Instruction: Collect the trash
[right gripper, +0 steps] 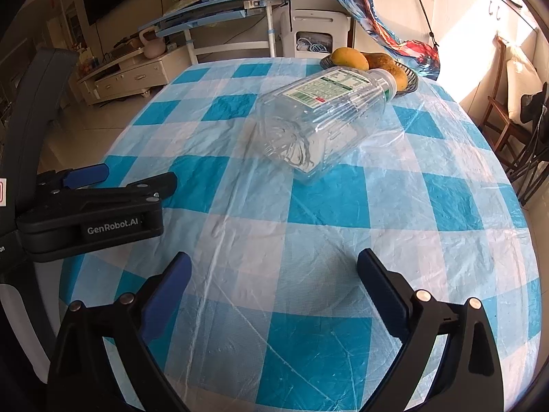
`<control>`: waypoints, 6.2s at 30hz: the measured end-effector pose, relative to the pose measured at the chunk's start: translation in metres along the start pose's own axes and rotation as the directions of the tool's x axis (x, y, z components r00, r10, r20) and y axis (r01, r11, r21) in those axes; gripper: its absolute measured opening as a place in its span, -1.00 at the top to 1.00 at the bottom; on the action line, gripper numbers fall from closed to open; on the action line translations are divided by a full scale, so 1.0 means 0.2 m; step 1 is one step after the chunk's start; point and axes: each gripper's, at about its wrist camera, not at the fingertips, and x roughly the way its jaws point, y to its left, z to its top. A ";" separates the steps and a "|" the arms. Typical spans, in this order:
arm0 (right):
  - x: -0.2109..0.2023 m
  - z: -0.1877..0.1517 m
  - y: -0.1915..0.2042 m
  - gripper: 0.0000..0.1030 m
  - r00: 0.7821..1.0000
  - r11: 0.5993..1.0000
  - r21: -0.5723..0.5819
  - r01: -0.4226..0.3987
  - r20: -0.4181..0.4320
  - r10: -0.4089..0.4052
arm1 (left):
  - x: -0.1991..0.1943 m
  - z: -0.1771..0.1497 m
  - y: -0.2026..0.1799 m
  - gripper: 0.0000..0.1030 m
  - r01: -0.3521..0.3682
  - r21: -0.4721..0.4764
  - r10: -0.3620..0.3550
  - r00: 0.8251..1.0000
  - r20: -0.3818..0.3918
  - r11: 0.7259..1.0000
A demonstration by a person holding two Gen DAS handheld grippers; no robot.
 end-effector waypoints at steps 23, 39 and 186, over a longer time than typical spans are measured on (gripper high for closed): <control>0.00 0.00 -0.01 -0.83 1.000 1.000 0.013 -0.019 0.006 0.019 | 0.00 0.00 0.00 -0.87 0.000 0.000 0.000 1.000 0.000 1.000; 0.00 0.21 -0.19 -0.83 0.998 0.974 0.224 -0.033 0.068 0.019 | -0.08 -0.08 0.00 -0.87 0.074 0.090 -0.070 0.996 -0.046 0.993; -0.61 -0.05 0.35 -0.81 0.950 0.998 -0.024 -0.061 0.305 0.065 | -0.92 -0.23 0.40 -0.87 -0.101 -0.176 0.155 0.931 0.330 0.979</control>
